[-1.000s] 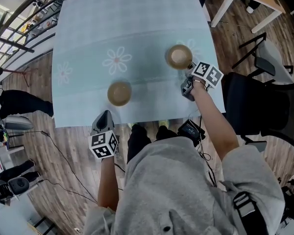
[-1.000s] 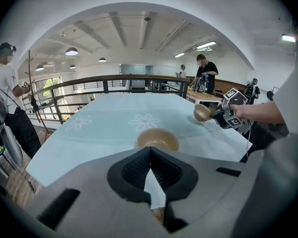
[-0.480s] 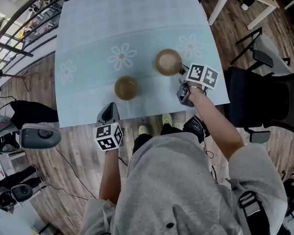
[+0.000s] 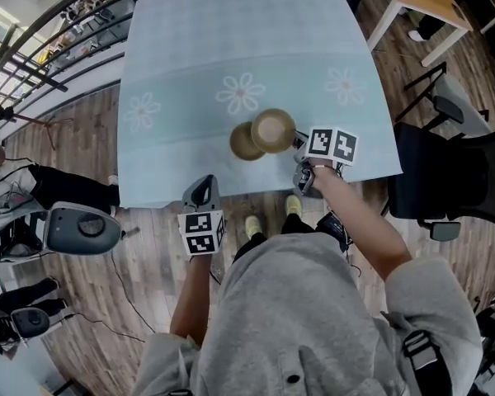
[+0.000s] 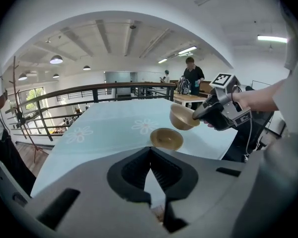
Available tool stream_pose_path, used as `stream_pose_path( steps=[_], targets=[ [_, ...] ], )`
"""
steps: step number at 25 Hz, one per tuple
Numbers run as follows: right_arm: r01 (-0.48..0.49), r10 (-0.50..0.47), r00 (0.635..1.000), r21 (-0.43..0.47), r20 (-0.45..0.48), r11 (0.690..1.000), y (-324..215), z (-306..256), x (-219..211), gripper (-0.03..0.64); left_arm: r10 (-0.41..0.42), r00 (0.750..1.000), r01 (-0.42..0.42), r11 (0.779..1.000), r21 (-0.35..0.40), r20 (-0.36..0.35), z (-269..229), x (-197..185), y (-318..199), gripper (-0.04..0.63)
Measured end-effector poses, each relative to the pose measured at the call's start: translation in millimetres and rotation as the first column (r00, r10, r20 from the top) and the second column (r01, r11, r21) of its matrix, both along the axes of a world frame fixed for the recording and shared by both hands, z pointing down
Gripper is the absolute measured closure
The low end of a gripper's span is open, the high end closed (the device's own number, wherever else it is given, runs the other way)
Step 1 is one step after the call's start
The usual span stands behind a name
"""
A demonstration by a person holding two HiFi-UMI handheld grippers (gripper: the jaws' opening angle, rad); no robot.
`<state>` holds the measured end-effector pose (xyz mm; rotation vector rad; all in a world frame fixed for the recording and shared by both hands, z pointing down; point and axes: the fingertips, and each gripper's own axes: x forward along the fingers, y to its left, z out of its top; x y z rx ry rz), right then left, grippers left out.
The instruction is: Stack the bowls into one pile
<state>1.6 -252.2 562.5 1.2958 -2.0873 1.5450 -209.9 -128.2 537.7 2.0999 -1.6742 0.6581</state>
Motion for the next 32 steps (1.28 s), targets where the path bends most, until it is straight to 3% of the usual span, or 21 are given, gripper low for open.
stream_pose_path(
  steps=[7, 14, 17, 21, 23, 26, 32],
  targets=[
    [0.006, -0.009, 0.999, -0.065, -0.041, 0.998, 13, 26, -47, 0.584, -0.012, 1.000, 0.011, 1.000, -0.015, -0.013, 7, -33, 31, 0.575],
    [-0.042, 0.032, 0.996, -0.127, -0.082, 0.991, 22, 53, -59, 0.583, -0.010, 1.000, 0.009, 1.000, -0.025, -0.025, 11, -57, 51, 0.575],
    [-0.051, 0.042, 0.996, -0.115, -0.083, 0.992, 15, 56, -55, 0.583, -0.001, 1.000, 0.000, 1.000, -0.023, -0.028, 16, -60, 48, 0.575],
    [-0.026, 0.022, 0.997, -0.054, -0.078, 0.998, 10, 49, -66, 0.575, 0.006, 0.999, -0.007, 1.000, -0.019, -0.032, 19, -76, 56, 0.575],
    [-0.030, 0.029, 0.996, -0.016, -0.081, 0.999, 12, 41, -70, 0.510, 0.014, 0.999, -0.014, 1.000, -0.016, -0.035, 18, -83, 64, 0.575],
    [-0.052, 0.061, 0.990, 0.069, -0.131, 0.996, 16, 28, -64, 0.502, 0.022, 0.999, -0.022, 1.000, -0.009, -0.046, 14, -90, 72, 0.575],
    [0.010, 0.059, 0.973, 0.294, -0.223, 0.956, 44, -30, -67, 0.502, 0.047, 0.997, -0.045, 0.998, 0.054, -0.054, -11, -113, 81, 0.575]
  ],
)
